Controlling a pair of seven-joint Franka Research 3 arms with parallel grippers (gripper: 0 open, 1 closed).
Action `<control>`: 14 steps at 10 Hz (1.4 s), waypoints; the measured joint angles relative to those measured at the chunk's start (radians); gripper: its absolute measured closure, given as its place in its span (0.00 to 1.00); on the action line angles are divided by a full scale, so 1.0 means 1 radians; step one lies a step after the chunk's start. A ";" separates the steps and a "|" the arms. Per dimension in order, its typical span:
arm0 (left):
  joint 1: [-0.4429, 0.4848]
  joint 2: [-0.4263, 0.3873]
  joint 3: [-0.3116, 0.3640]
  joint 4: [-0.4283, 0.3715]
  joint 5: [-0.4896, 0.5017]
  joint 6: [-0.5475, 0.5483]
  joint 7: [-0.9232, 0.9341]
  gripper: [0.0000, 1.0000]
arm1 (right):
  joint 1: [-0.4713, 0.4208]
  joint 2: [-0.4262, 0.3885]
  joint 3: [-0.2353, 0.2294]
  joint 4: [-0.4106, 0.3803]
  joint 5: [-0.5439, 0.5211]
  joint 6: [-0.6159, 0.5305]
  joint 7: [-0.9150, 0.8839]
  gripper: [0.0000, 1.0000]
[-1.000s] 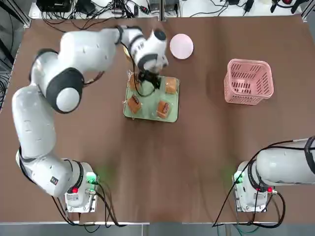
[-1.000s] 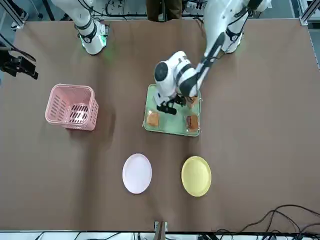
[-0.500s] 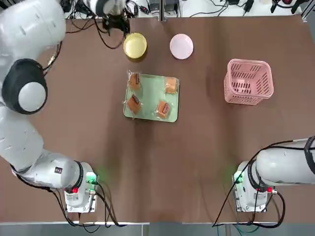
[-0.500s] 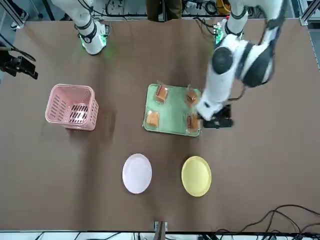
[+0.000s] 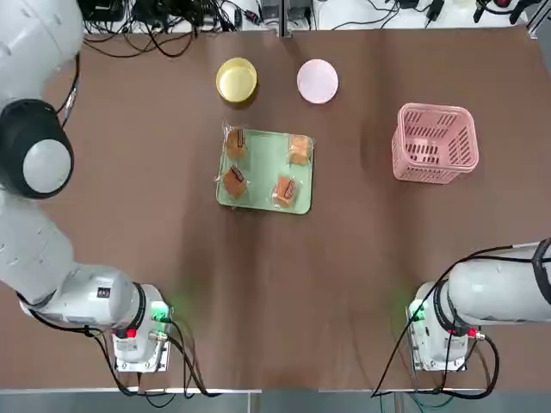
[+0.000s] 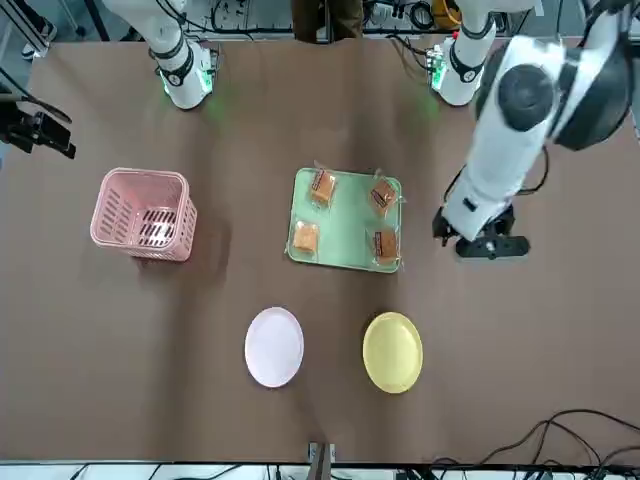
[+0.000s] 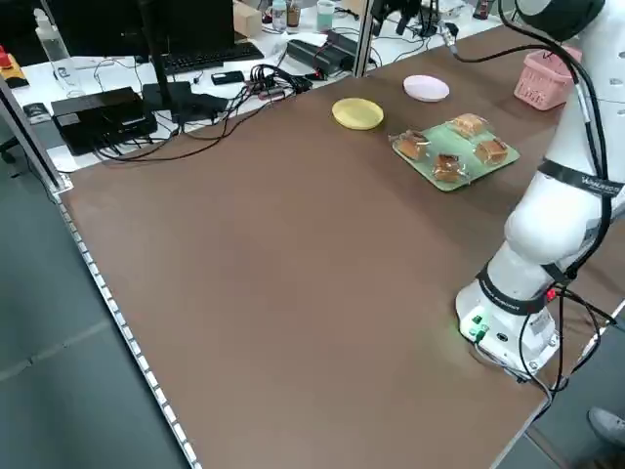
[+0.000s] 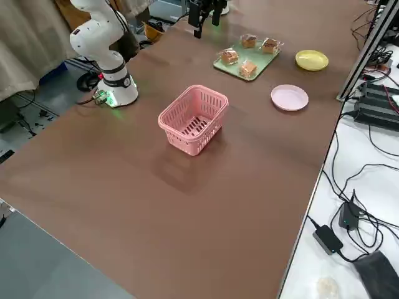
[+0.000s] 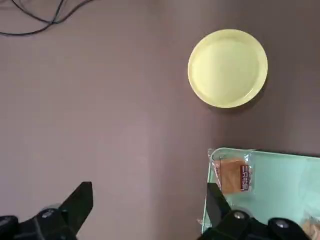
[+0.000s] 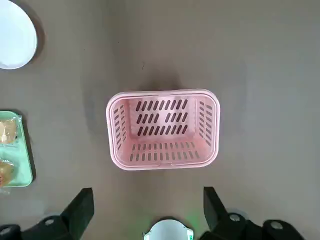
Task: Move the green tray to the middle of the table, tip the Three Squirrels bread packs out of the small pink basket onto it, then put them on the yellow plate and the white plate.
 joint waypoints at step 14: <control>-0.056 0.074 0.160 -0.100 -0.196 0.113 0.245 0.00 | 0.000 0.000 0.000 -0.001 0.000 0.000 -0.001 0.03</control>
